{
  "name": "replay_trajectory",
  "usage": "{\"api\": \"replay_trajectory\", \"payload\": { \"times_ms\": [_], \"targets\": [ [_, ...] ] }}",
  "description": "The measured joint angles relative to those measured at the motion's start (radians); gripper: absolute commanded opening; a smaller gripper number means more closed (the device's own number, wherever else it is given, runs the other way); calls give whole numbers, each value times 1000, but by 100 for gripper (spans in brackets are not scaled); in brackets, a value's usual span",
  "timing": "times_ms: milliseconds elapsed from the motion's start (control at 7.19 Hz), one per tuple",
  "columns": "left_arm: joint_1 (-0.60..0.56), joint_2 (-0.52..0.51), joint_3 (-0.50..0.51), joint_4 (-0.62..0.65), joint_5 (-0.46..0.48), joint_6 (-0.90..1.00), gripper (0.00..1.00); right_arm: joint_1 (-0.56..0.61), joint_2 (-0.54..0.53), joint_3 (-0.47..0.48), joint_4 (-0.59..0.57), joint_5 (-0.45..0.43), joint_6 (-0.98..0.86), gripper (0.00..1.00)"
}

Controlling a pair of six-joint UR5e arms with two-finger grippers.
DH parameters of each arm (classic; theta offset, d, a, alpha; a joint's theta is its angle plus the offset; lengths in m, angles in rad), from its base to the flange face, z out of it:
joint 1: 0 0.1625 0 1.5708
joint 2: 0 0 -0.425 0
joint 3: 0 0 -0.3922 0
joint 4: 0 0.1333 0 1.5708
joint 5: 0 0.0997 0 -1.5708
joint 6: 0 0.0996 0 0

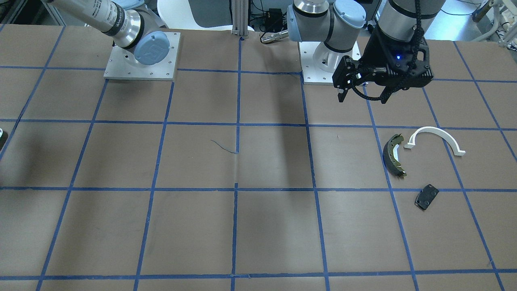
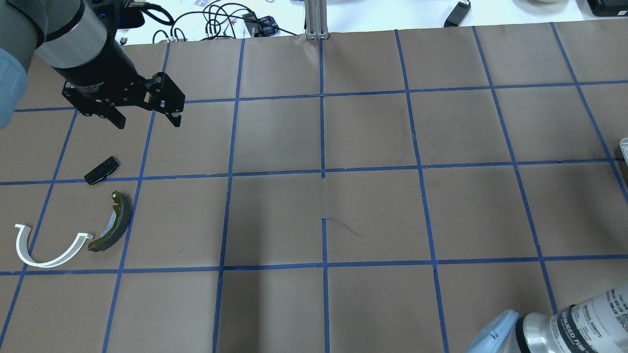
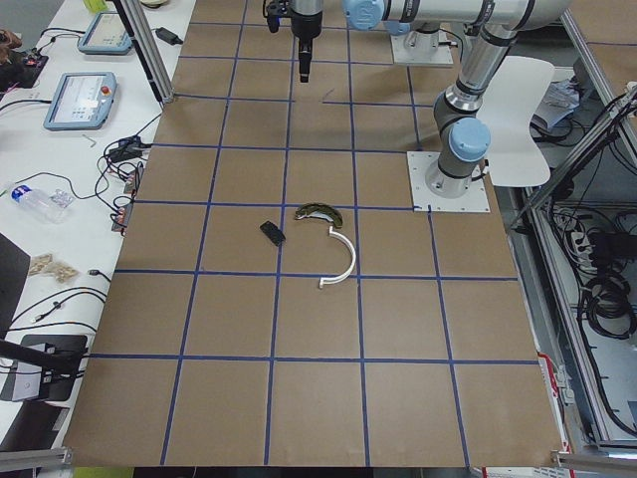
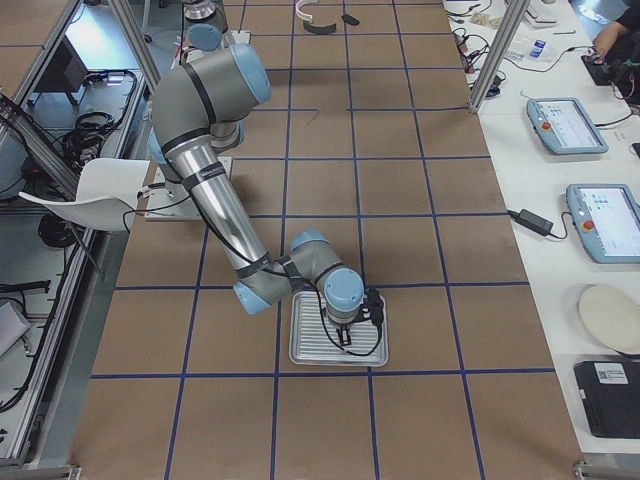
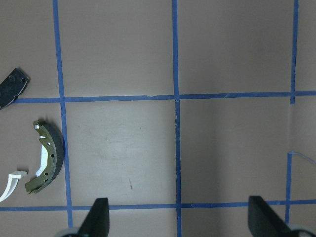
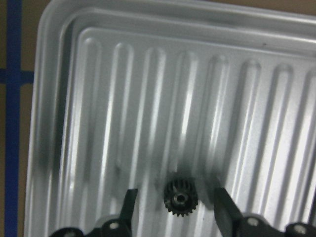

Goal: Place bearing gear from tray to pile

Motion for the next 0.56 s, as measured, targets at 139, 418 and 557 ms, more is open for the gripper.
{"api": "replay_trajectory", "payload": {
  "times_ms": [139,418,557],
  "targets": [
    [0,0,0,0,0,0,100,0,0,0,0,0,6,0],
    [0,2,0,0,0,1,100,0,-2,0,0,1,16,0],
    [0,2,0,0,0,1,100,0,-11,0,4,0,25,0]
  ]
}}
